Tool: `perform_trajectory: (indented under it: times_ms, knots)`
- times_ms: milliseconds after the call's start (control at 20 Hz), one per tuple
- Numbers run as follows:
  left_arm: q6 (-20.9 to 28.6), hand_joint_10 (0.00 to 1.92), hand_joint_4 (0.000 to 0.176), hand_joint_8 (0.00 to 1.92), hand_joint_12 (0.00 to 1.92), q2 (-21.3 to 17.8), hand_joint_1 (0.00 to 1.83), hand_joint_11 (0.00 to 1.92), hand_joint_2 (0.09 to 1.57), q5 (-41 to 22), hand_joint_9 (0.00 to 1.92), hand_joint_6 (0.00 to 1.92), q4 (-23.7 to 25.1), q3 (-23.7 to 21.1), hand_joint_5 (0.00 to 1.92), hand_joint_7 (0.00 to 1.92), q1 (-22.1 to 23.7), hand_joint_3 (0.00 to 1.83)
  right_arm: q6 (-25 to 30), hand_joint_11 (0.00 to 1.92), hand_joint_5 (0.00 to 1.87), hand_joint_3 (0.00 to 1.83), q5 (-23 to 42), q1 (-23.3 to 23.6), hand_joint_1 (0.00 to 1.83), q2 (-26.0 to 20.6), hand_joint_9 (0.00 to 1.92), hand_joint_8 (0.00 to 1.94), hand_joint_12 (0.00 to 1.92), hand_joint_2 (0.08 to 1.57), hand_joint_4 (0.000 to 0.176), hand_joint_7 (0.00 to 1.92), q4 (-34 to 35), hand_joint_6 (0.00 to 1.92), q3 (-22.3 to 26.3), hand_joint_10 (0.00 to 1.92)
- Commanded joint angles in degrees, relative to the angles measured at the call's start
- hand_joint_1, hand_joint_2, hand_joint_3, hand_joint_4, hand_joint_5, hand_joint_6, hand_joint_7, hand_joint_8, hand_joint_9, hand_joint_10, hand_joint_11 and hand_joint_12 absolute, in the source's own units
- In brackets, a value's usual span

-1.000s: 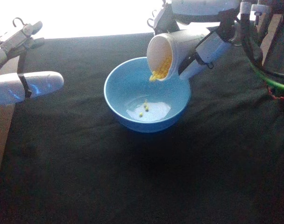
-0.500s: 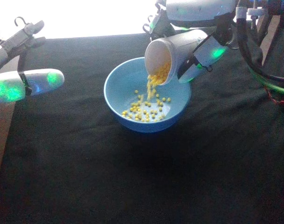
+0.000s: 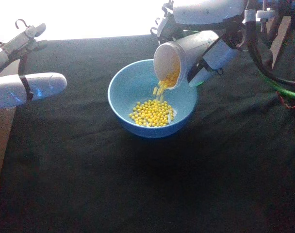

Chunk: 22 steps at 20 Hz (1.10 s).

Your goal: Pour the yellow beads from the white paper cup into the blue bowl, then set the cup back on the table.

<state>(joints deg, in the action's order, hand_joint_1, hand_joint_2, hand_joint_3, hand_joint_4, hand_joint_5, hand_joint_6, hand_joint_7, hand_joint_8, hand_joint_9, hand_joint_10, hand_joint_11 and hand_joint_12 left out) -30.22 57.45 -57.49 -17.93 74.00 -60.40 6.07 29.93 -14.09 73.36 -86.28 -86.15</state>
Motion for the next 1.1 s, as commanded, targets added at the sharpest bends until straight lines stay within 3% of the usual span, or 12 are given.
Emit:
perform_trajectory:
  times_ms: [0, 100, 150, 200, 300, 350, 450, 700, 750, 850, 900, 1050]
  knots:
    - [0.56, 0.0, 0.001, 0.0, 0.08, -0.53, 0.47, 0.1, 0.79, -6.53, 0.12, 0.0, -0.51, 0.44, 0.03, 0.28, 0.58, 0.0, -0.05, 1.0, 0.95, 0.0, 0.74, 1.33, 1.24, 0.03, 1.03, 1.14, 1.8, 1.12, 0.0, 0.98, 2.08, 0.99, 0.31, 1.54]
    - [0.56, 0.0, 0.0, 0.01, 0.08, -0.53, 0.47, 0.1, 0.79, -6.5, 0.13, 0.0, -0.48, 0.45, 0.05, 0.3, 0.61, 0.0, -0.05, 1.04, 0.95, 0.0, 0.41, 1.78, 1.26, 0.02, 1.07, 1.07, 1.8, 1.12, 0.0, 0.98, 0.74, 0.99, 0.79, 1.55]
    - [0.56, 0.0, 0.0, 0.01, 0.09, -0.52, 0.47, 0.1, 0.79, -6.5, 0.13, 0.01, -0.48, 0.45, 0.05, 0.3, 0.62, 0.0, -0.05, 1.02, 0.94, 0.0, 0.18, 1.84, 1.26, 0.02, 1.07, 1.23, 1.7, 1.13, 0.0, 0.98, 0.13, 0.79, 1.0, 1.38]
    - [0.56, 0.0, 0.0, 0.01, 0.09, -0.5, 0.47, 0.1, 0.79, -6.54, 0.13, 0.01, -0.48, 0.45, 0.06, 0.31, 0.64, 0.0, -0.05, 0.97, 0.96, 0.0, -0.05, 1.92, 1.27, 0.02, 1.06, 1.18, 1.55, 1.12, 0.0, 1.01, -0.42, 0.78, 1.24, 1.1]
    - [0.56, 0.0, 0.0, 0.0, 0.08, -0.48, 0.48, 0.08, 0.8, -6.54, 0.12, 0.0, -0.48, 0.44, 0.04, 0.29, 0.64, 0.0, -0.05, 1.03, 0.99, 0.0, -0.22, 1.94, 1.28, 0.02, 1.15, 1.08, 1.42, 1.1, 0.0, 1.07, -1.27, 0.72, 1.49, 0.93]
    - [0.56, 0.0, 0.0, 0.0, 0.08, -0.48, 0.47, 0.07, 0.8, -6.5, 0.12, 0.0, -0.48, 0.44, 0.04, 0.3, 0.64, 0.0, -0.05, 1.13, 1.0, 0.0, -0.33, 1.94, 1.27, 0.02, 1.2, 1.0, 1.62, 1.1, 0.0, 1.04, -1.66, 0.86, 1.56, 1.3]
    - [0.56, 0.0, 0.0, 0.0, 0.08, -0.5, 0.49, 0.06, 0.8, -6.47, 0.11, 0.0, -0.48, 0.46, 0.04, 0.29, 0.67, 0.0, -0.05, 1.28, 1.08, 0.0, -0.64, 1.94, 1.21, 0.02, 1.29, 1.06, 1.77, 1.07, 0.0, 1.2, -2.71, 0.79, 1.84, 1.61]
    - [0.56, 0.0, 0.011, 0.0, 0.09, -0.48, 0.49, 0.07, 0.79, -6.09, 0.11, 0.01, -0.37, 0.59, 0.05, 0.29, 0.73, 0.0, 0.28, 1.11, 1.07, 0.0, -1.03, 1.95, 1.29, 0.02, 1.21, 0.95, 1.51, 1.07, 0.0, 1.14, -4.67, 0.6, 2.27, 0.99]
    - [0.56, 0.0, 0.011, 0.0, 0.09, -0.48, 0.5, 0.06, 0.79, -6.09, 0.11, 0.01, -0.36, 0.6, 0.05, 0.29, 0.73, 0.0, 0.28, 1.16, 1.07, 0.0, -1.08, 1.95, 1.29, 0.02, 1.22, 0.89, 1.62, 1.07, 0.0, 1.1, -4.72, 0.76, 2.27, 1.26]
    - [0.55, 0.01, 0.0, 0.0, 0.1, -0.48, 0.48, 0.07, 0.79, -6.06, 0.12, 0.0, -0.3, 0.62, 0.04, 0.29, 0.74, 0.0, 0.28, 1.08, 1.03, 0.0, -1.23, 1.95, 1.29, 0.02, 1.15, 1.05, 1.6, 1.09, 0.0, 1.09, -5.31, 0.65, 2.3, 1.16]
    - [0.55, 0.01, 0.0, 0.0, 0.1, -0.48, 0.47, 0.07, 0.8, -6.05, 0.12, 0.0, -0.29, 0.65, 0.04, 0.28, 0.74, 0.0, 0.28, 1.13, 0.99, 0.01, -1.42, 1.95, 1.27, 0.02, 1.16, 1.02, 1.7, 1.1, 0.0, 1.03, -5.7, 0.88, 2.4, 1.38]
    - [0.55, 0.0, 0.009, 0.0, 0.09, -0.48, 0.5, 0.04, 0.8, -6.02, 0.1, 0.0, -0.29, 0.71, 0.04, 0.28, 0.79, 0.0, 0.28, 1.12, 0.96, 0.0, -1.73, 1.95, 1.27, 0.02, 1.12, 1.04, 1.74, 1.11, 0.0, 0.99, -6.44, 0.97, 2.59, 1.39]
